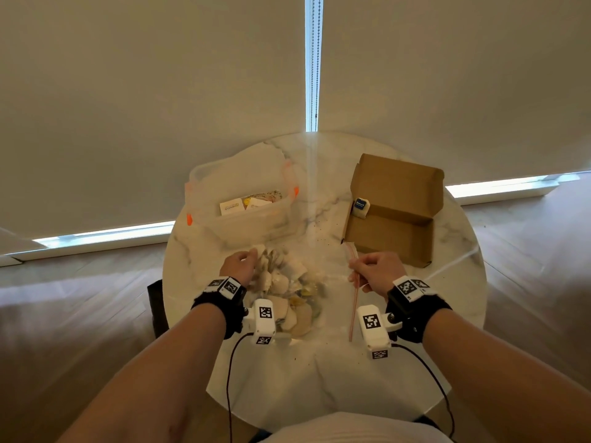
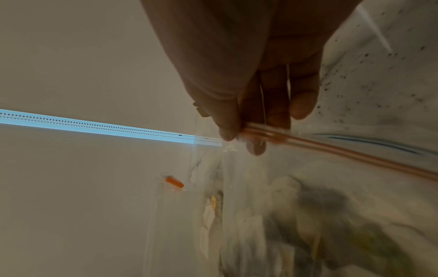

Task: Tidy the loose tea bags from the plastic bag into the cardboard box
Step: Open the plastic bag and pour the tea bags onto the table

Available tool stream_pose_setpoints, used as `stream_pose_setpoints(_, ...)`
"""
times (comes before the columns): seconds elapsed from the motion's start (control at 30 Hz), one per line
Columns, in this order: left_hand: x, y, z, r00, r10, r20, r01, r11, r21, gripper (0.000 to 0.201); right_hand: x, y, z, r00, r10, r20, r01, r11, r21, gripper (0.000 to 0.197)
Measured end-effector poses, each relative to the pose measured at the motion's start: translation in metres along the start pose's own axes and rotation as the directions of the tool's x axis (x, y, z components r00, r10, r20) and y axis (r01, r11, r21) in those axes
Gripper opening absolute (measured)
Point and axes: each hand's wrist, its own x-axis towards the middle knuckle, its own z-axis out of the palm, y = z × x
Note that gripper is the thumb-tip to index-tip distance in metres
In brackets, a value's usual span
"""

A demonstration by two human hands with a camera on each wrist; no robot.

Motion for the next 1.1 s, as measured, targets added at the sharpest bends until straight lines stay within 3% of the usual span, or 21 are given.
stream_pose_setpoints(0.1,-0.008,0.011,0.007,1.000,0.003,-0.028,0.000,0.993,0.117,0.032,0.002,0.004,-0.004,1.000,0.007,-0.010,-0.007,1.000,0.012,0.017)
stream_pose_setpoints(0.23,-0.008,0.015,0.013,0.995,0.047,-0.086,-0.030,0.982,0.186,0.009,0.003,0.008,-0.007,1.000,0.014,-0.014,-0.014,1.000,0.006,0.017)
stream_pose_setpoints(0.37,-0.006,0.015,0.015,0.986,0.139,-0.095,-0.109,0.956,0.272,0.008,0.001,0.011,-0.011,1.000,0.012,-0.014,-0.012,1.000,0.000,0.017)
stream_pose_setpoints(0.6,-0.017,0.005,-0.006,0.969,0.200,-0.145,-0.206,0.978,-0.029,0.014,-0.004,0.016,-0.017,1.000,-0.004,-0.029,0.004,1.000,0.009,0.018)
stream_pose_setpoints(0.73,-0.033,0.005,-0.006,0.977,0.210,-0.030,-0.212,0.961,-0.176,0.006,-0.009,0.019,-0.016,1.000,-0.008,-0.021,0.008,1.000,0.006,0.017)
stream_pose_setpoints(0.83,-0.036,0.006,0.000,0.982,0.188,0.010,-0.184,0.969,-0.165,0.016,-0.011,0.019,-0.016,1.000,-0.009,-0.014,0.009,1.000,0.000,0.016)
stream_pose_setpoints(0.97,-0.038,0.011,0.000,0.976,0.210,-0.055,-0.215,0.971,-0.101,0.006,-0.014,0.020,-0.019,1.000,-0.020,-0.005,0.020,1.000,0.004,0.014)
stream_pose_setpoints(1.0,-0.039,0.014,-0.003,0.970,0.230,-0.080,-0.237,0.967,-0.092,0.002,-0.015,0.019,-0.020,1.000,-0.026,-0.006,0.026,1.000,0.008,0.015)
stream_pose_setpoints(1.1,-0.042,0.018,-0.014,0.931,0.333,-0.153,-0.341,0.939,-0.034,0.012,-0.019,0.019,-0.023,0.999,-0.039,-0.010,0.040,0.999,0.022,0.015)
